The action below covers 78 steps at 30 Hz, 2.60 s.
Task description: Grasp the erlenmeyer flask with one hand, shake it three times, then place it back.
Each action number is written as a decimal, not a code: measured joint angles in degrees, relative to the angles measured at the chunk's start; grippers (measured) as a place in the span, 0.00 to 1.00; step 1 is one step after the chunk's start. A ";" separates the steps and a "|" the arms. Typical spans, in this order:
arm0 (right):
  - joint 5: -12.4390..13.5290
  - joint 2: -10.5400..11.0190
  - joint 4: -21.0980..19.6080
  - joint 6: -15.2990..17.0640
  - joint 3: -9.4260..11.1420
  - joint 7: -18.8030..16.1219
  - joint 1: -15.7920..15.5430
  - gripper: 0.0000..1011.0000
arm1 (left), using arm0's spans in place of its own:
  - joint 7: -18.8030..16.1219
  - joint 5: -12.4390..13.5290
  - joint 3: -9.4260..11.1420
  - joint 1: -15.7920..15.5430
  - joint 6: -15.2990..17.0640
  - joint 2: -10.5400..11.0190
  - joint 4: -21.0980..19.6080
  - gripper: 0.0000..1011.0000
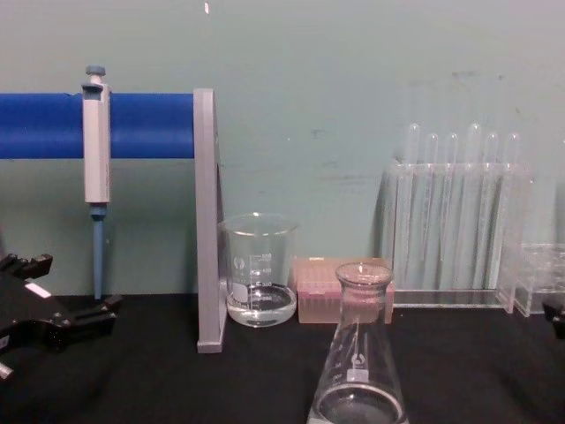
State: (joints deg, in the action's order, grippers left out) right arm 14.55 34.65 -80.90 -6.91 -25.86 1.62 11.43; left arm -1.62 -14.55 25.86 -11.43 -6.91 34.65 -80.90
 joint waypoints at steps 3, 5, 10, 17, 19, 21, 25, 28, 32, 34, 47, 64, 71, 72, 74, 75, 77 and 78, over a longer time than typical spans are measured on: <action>0.00 0.00 0.00 0.00 0.00 0.00 0.00 0.99 | 0.00 0.00 0.00 0.00 0.00 0.00 0.00 0.99; 0.00 0.00 0.00 0.00 0.00 0.00 0.00 0.99 | 0.00 0.00 0.00 0.00 0.00 0.00 0.00 0.99; 0.00 0.00 0.00 0.00 0.00 0.00 0.00 0.99 | 0.00 0.00 0.00 0.00 0.00 0.00 0.00 0.99; 0.00 0.00 0.00 0.00 0.00 0.00 0.00 0.99 | 0.00 0.00 0.00 0.00 0.00 -0.01 0.00 0.99; 0.00 0.00 0.00 0.00 0.00 0.00 0.00 0.99 | 0.00 0.00 0.00 0.00 0.00 0.00 0.00 0.99; 0.00 0.00 0.00 0.00 0.00 0.00 0.00 0.99 | 0.00 0.00 0.00 0.00 0.00 0.00 0.00 0.99; 0.00 0.00 0.00 0.00 0.00 0.00 0.00 0.99 | 0.00 0.00 0.00 0.00 0.00 0.00 0.00 0.99; 0.00 0.00 0.00 0.00 0.00 0.00 0.00 0.99 | 0.00 0.00 0.00 0.00 0.00 0.00 0.00 0.99; 0.02 -0.01 0.00 -0.39 0.21 -0.64 -0.04 0.99 | 0.00 0.00 0.00 0.00 0.00 0.00 0.00 0.99; 0.82 -0.02 0.00 -0.90 0.74 -2.27 -0.23 0.99 | 0.00 0.00 0.00 0.00 0.00 0.00 0.00 0.99; 13.65 1.69 -4.00 -3.18 5.35 -18.04 -3.08 0.99 | 0.00 0.00 0.00 0.00 0.00 0.00 0.00 0.99; 19.32 2.93 -7.75 -3.34 6.20 -32.31 -4.54 0.99 | 0.00 0.00 0.00 0.00 0.00 0.00 0.00 0.99; 20.42 1.71 -6.30 -1.80 5.19 -36.76 -3.27 0.99 | 0.00 0.00 0.00 0.00 0.00 0.00 0.00 0.99; 20.51 1.50 -6.02 -1.56 5.05 -37.27 -3.07 0.99 | 0.00 0.00 0.00 0.00 0.00 0.00 0.00 0.99; 20.66 1.01 -5.41 -1.04 4.73 -38.36 -2.59 0.99 | 0.00 0.00 0.00 0.00 0.00 -0.01 0.00 0.99; 20.70 0.88 -5.24 -0.91 4.64 -38.62 -2.43 0.99 | 0.00 0.00 0.00 0.00 0.00 0.00 0.00 0.99; 20.76 0.41 -4.53 -0.47 4.23 -39.54 -1.85 0.99 | 0.00 0.00 0.00 0.00 0.00 0.00 0.00 0.99; 20.76 0.27 -4.27 -0.35 4.10 -39.82 -1.64 0.99 | 0.00 0.00 0.00 0.00 0.00 0.00 0.00 0.99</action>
State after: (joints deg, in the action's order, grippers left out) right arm 35.31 34.92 -85.17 -7.25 -21.76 -38.19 9.79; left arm -1.62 -14.55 25.86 -11.43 -6.91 34.64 -80.90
